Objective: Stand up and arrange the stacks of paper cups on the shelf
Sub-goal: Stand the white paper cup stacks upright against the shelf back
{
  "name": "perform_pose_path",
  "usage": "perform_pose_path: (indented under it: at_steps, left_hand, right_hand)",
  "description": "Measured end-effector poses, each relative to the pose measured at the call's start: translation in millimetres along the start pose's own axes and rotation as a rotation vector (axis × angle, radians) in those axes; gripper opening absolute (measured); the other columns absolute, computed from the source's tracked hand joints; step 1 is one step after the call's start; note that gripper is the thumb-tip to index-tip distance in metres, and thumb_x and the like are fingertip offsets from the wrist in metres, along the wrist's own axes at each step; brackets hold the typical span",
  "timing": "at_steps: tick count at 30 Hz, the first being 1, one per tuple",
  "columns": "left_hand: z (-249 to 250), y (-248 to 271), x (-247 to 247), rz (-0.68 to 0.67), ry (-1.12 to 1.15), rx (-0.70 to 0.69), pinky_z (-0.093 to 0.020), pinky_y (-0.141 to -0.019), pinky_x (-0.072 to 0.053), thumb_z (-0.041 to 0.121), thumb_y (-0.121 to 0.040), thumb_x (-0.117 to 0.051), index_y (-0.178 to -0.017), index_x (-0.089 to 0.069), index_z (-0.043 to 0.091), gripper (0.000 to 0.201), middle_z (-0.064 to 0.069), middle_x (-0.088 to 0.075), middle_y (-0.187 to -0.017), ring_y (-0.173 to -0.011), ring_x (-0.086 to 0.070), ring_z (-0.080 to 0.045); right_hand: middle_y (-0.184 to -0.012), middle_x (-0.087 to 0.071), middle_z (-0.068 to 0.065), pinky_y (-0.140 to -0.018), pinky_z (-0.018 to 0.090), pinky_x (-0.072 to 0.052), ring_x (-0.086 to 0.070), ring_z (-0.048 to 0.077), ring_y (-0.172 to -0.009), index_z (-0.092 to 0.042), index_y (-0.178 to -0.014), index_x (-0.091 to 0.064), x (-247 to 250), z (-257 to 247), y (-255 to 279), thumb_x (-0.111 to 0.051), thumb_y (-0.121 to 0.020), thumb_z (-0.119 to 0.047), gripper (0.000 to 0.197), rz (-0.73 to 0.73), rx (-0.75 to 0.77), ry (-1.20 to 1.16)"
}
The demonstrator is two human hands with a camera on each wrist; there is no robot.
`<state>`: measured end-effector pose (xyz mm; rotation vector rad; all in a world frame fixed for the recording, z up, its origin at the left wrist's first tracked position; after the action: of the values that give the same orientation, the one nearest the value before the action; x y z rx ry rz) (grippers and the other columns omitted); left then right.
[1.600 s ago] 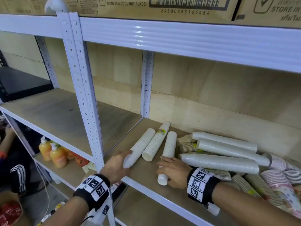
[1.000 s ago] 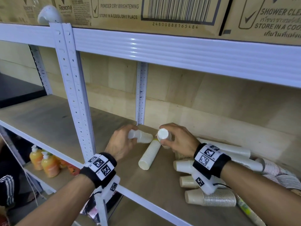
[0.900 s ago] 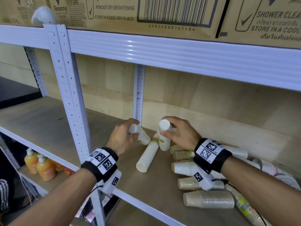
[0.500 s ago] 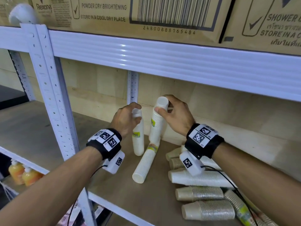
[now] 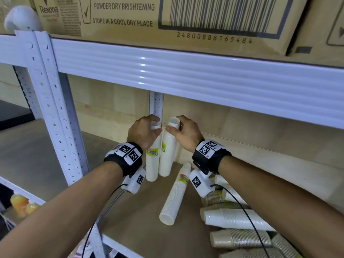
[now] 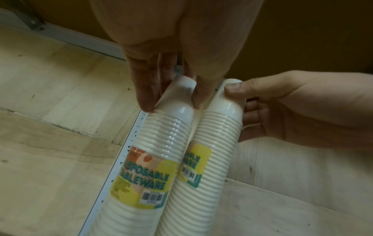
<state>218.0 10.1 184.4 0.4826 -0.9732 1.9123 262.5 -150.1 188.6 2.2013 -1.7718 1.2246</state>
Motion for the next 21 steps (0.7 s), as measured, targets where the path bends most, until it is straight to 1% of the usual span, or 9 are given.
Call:
perform_pose_path:
  at_steps: [4,8,11,15,18,20,21]
  left_hand:
    - [-6,-5,-6,0.003,0.012,0.025,-0.032,-0.091,-0.051,0.032,-0.087,-0.065,-0.124,-0.060,0.028,0.037,0.004,-0.066,-0.123,-0.109,-0.062,-0.022]
    - [-11,-8,-11,0.006,0.015,0.039,-0.030,-0.088,-0.049,0.034,-0.087,-0.066,-0.122,-0.061,0.028,0.036,0.005,-0.066,-0.122,-0.108,-0.062,-0.022]
    - [-12,-11,-13,-0.009,0.022,0.039,-0.032,-0.089,-0.050,0.034,-0.087,-0.066,-0.123,-0.061,0.027,0.037,0.003,-0.066,-0.124,-0.108,-0.062,-0.022]
    - [-13,-14,-16,-0.026,0.044,0.039,-0.036,-0.090,-0.053,0.033,-0.085,-0.069,-0.121,-0.062,0.024,0.038,-0.001,-0.065,-0.125,-0.108,-0.062,-0.024]
    - [-13,-17,-16,-0.036,0.053,0.049,-0.036,-0.088,-0.054,0.033,-0.083,-0.070,-0.118,-0.062,0.024,0.037,-0.003,-0.065,-0.123,-0.105,-0.063,-0.024]
    - [-14,-19,-16,-0.040,0.055,0.060,-0.033,-0.087,-0.054,0.033,-0.084,-0.071,-0.118,-0.061,0.024,0.037,-0.002,-0.065,-0.123,-0.104,-0.063,-0.023]
    - [-13,-19,-16,-0.043,0.057,0.062,-0.033,-0.086,-0.053,0.033,-0.084,-0.071,-0.118,-0.061,0.024,0.037,-0.002,-0.065,-0.122,-0.104,-0.063,-0.023]
  right_hand:
    - [-0.103,-0.067,-0.002,-0.075,0.022,-0.043,-0.062,0.014,-0.090,-0.016,-0.116,-0.061,-14,10,-6,-0.068,-0.086,-0.039,0.038,-0.030,-0.031,-0.001]
    - [-0.107,-0.069,0.000,-0.078,0.024,-0.045,-0.063,0.016,-0.094,-0.016,-0.115,-0.063,-24,22,-12,-0.069,-0.086,-0.038,0.038,-0.059,-0.066,0.001]
    - [-0.107,-0.069,-0.001,-0.080,0.025,-0.047,-0.064,0.016,-0.096,-0.016,-0.114,-0.064,-27,29,-16,-0.071,-0.084,-0.037,0.037,-0.071,-0.094,-0.003]
    - [-0.110,-0.059,-0.001,-0.080,0.024,-0.045,-0.060,0.015,-0.096,-0.021,-0.114,-0.066,-24,33,-24,-0.076,-0.077,-0.039,0.042,-0.041,-0.096,0.021]
    - [-0.109,-0.061,-0.002,-0.079,0.025,-0.044,-0.059,0.015,-0.095,-0.023,-0.111,-0.065,-22,34,-28,-0.075,-0.077,-0.032,0.036,-0.080,-0.097,0.012]
    - [-0.109,-0.062,-0.004,-0.078,0.024,-0.042,-0.058,0.015,-0.095,-0.028,-0.105,-0.062,-23,33,-31,-0.072,-0.077,-0.028,0.030,-0.118,-0.078,0.023]
    - [-0.112,-0.062,-0.004,-0.078,0.023,-0.041,-0.059,0.015,-0.097,-0.029,-0.107,-0.061,-23,33,-31,-0.071,-0.077,-0.025,0.032,-0.131,-0.071,0.031]
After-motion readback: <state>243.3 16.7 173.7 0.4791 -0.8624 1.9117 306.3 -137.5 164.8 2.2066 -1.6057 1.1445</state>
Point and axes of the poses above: each hand's wrist, its own y-axis away from the middle knuckle, its own x-axis out of the back of the hand, z = x × y, the point moved 3 cm from there along -y, towards the middle knuckle
